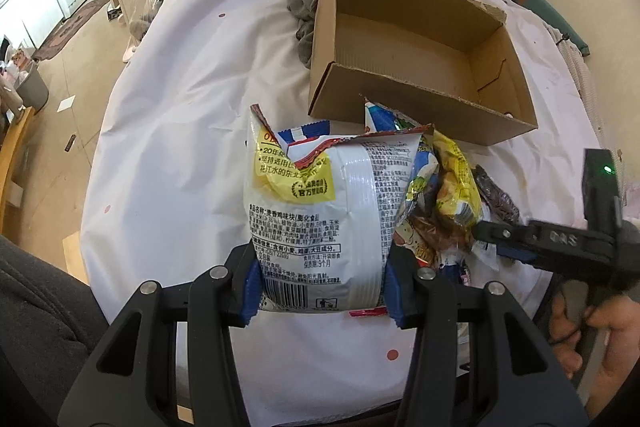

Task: Organize snacks
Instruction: 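Carry the white chip bag into the box with the left gripper while the right gripper grasps a red-white bar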

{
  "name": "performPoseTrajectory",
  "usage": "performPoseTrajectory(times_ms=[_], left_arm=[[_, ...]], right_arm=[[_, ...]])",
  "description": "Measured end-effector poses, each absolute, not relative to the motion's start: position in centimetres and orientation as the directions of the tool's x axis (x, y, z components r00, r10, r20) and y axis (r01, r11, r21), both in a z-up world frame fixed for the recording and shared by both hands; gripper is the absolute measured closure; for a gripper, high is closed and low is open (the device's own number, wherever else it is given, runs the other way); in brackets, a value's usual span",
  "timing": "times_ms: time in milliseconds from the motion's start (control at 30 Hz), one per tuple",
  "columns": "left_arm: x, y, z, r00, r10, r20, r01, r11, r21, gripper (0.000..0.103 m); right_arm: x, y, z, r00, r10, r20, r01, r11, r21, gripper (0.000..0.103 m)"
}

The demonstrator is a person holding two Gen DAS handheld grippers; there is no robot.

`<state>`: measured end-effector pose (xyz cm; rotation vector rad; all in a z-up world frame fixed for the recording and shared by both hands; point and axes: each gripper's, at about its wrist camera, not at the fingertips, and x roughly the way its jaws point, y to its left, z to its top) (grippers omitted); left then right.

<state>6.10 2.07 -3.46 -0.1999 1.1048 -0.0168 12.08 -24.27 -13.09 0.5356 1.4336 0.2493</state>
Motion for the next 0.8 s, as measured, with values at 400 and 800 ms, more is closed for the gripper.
performPoseTrajectory(times_ms=[400, 800], left_arm=[[5.9, 3.0, -3.4, 0.461, -0.112, -0.880, -0.127, 0.974, -0.190, 0.058], [6.8, 3.3, -0.6, 0.513, -0.130, -0.848, -0.109, 0.971, -0.214, 0.058]], right_arm=[[10.0, -24.7, -9.7, 0.239, 0.523, -0.818, 0.107, 0.823, 0.557, 0.089], [8.7, -27.4, -4.5, 0.359, 0.620, -0.698, 0.006, 0.746, 0.666, 0.089]])
